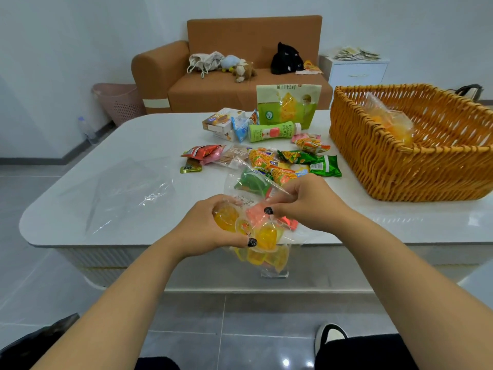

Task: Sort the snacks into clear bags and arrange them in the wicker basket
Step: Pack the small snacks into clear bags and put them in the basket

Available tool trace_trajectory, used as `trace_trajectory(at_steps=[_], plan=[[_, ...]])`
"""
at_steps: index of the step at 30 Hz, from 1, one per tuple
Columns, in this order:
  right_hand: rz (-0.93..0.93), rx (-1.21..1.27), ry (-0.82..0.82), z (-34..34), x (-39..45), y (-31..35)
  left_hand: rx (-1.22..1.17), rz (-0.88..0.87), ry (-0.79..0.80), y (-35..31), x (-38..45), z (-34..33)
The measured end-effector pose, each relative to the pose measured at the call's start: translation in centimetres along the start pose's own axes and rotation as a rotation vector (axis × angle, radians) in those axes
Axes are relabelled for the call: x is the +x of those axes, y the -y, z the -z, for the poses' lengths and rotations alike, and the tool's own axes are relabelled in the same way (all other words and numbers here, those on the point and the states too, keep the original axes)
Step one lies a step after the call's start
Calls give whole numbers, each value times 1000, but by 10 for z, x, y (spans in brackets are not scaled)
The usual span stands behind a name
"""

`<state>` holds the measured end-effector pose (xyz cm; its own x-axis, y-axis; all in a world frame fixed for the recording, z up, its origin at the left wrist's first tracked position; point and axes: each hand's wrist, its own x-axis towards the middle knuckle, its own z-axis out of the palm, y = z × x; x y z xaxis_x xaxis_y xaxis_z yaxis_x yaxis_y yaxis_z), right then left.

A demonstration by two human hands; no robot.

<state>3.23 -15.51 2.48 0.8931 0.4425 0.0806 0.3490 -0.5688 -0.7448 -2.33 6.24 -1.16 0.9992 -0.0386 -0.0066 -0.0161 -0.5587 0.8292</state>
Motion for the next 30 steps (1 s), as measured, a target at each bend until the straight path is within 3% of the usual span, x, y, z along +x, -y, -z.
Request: trace_trajectory(at_steps=[15,21,25,30], plan=[[43,-314,-192,23,-12,6,-54,-9,-73,-34,-2,-27],[35,-512,-206,83,-23,14,-101,-12,48,-69,25,-53],[-51,-635,-249,130,-41,11,148,-108,241,-109,55,-75],[-225,-761,-369,164,-60,2,337,-329,209,-148,108,-127]])
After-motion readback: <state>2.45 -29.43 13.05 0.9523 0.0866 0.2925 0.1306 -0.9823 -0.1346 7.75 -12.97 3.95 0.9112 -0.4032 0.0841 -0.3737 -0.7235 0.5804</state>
